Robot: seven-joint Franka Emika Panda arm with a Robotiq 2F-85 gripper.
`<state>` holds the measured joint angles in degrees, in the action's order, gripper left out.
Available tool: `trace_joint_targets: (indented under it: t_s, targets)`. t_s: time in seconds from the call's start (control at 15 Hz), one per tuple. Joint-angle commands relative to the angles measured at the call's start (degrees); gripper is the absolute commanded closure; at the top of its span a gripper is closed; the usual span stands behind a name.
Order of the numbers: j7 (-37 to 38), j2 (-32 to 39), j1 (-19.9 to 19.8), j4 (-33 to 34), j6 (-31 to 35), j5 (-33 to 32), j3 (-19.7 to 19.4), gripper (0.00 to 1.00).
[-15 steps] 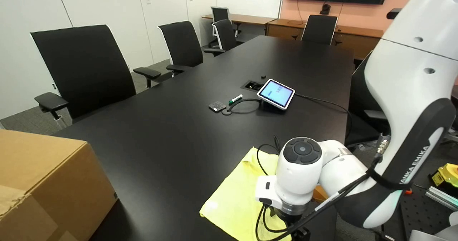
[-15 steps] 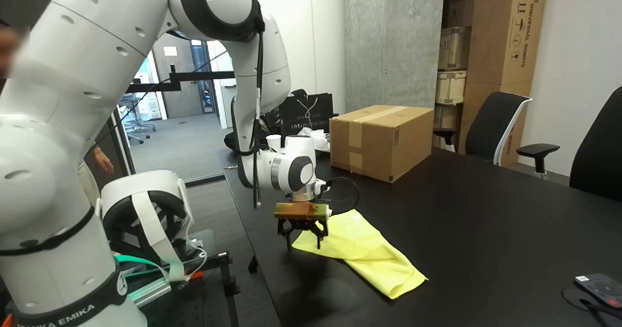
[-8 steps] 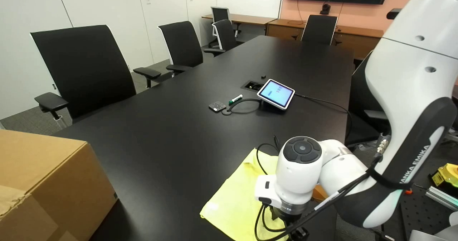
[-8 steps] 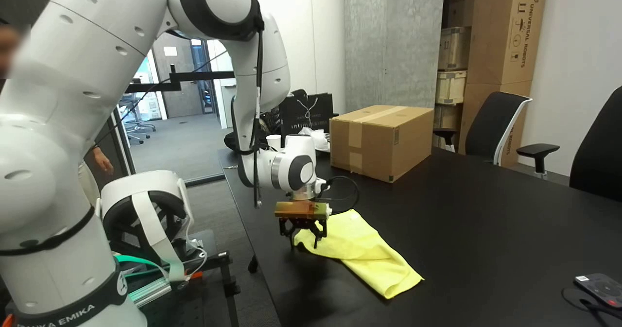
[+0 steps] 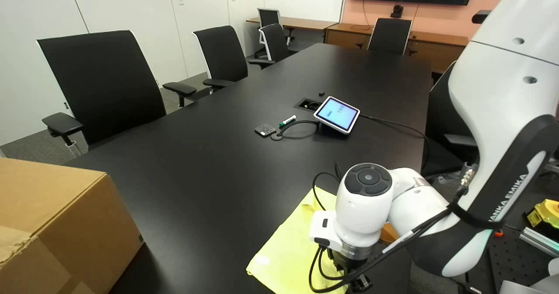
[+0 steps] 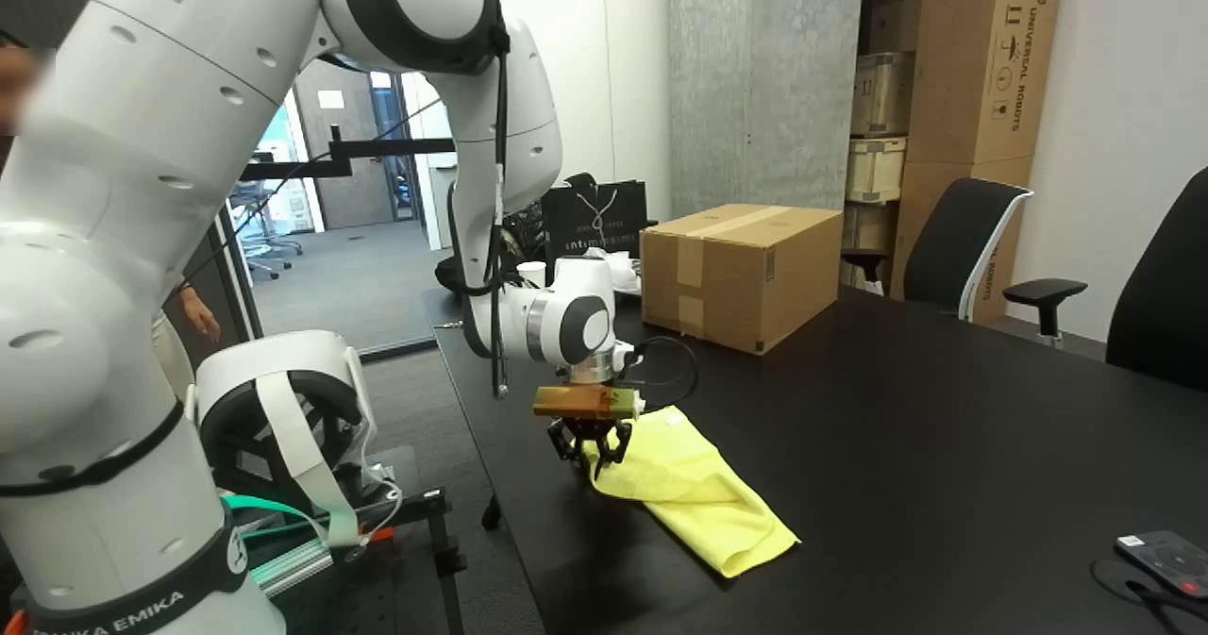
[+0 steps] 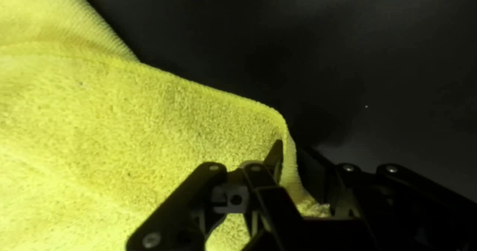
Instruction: Fold the towel in half
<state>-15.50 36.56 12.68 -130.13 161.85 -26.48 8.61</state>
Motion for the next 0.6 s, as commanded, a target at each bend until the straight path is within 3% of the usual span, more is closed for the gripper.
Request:
trace_joint_targets:
  t_s: [0.0, 0.53]
  targets:
    - [0.50, -3.26, 0.88, -0.72, -4.86, 2.58, -0.09, 0.95]
    - [4.07, -6.88, 3.56, 0.46, -11.67, 1.15, -1.15, 0.93]
